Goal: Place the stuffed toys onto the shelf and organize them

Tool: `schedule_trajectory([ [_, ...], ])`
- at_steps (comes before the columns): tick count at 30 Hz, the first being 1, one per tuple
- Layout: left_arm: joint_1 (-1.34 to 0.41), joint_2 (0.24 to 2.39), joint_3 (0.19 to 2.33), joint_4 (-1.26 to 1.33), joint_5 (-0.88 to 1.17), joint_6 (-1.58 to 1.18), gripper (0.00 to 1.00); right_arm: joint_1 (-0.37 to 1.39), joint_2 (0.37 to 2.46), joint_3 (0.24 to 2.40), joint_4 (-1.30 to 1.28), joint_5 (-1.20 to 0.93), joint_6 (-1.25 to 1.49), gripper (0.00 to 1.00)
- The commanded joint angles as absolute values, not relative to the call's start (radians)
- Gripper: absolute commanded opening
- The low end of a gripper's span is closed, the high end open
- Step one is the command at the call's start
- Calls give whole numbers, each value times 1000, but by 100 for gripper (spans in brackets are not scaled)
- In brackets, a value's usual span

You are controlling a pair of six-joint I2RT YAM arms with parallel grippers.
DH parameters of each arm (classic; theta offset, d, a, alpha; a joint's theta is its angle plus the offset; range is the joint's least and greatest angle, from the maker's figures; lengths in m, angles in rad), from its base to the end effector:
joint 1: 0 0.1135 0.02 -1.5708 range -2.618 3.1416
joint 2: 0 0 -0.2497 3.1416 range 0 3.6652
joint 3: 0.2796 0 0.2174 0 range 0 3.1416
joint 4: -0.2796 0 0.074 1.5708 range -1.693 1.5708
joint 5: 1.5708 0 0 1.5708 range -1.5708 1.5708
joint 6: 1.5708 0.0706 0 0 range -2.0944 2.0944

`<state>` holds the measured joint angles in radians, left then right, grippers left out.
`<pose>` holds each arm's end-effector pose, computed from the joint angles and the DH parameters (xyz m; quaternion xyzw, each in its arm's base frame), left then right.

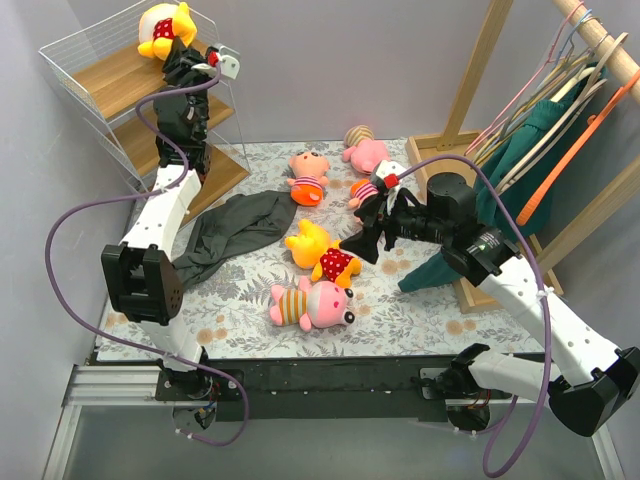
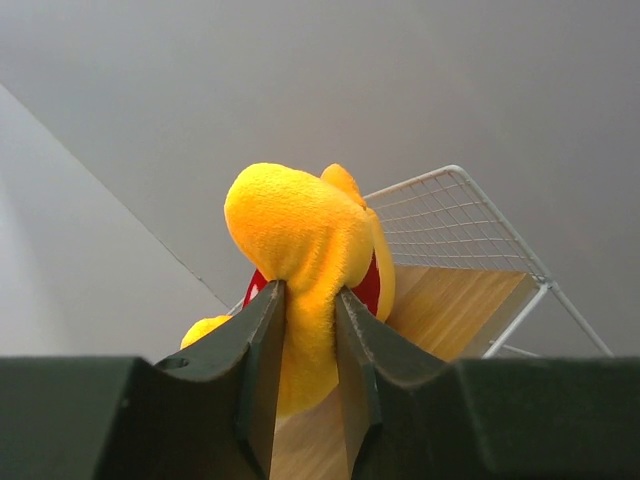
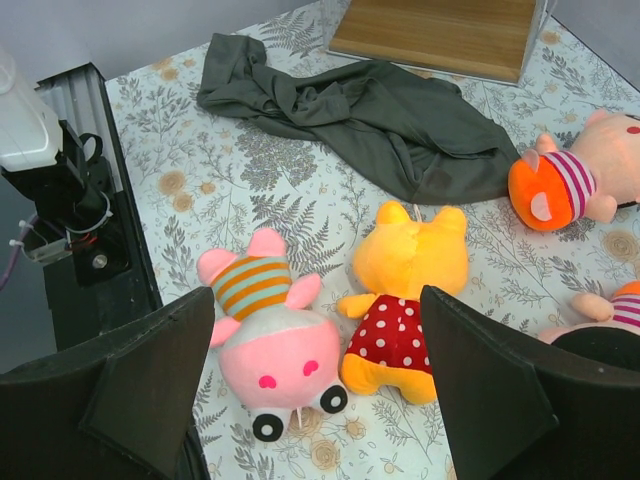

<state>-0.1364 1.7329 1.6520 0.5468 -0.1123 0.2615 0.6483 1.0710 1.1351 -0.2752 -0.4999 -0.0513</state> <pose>0.3996 -0.0469 0.4676 0.0567 0.5231 0.0825 0.8464 0.1692 0.1707 0.3774 -0.4043 0.6546 0.3630 0.5256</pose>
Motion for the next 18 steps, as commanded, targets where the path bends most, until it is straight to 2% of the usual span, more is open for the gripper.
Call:
schedule_trajectory([
  [1, -130, 1750, 1683, 552, -92, 235, 26, 644, 1048, 1175, -262, -508, -44, 91],
  [3, -132, 1755, 1684, 545, -87, 230, 27, 646, 1048, 1180, -273, -505, -48, 91],
  [7, -130, 1766, 1686, 546, -81, 230, 35, 646, 1045, 1187, -273, -503, -48, 91],
  [11, -130, 1772, 1697, 548, -75, 227, 49, 646, 1045, 1190, -276, -503, -49, 91],
  [18, -133, 1772, 1752, 493, -49, 183, 64, 646, 1045, 1195, -281, -502, -51, 91],
])
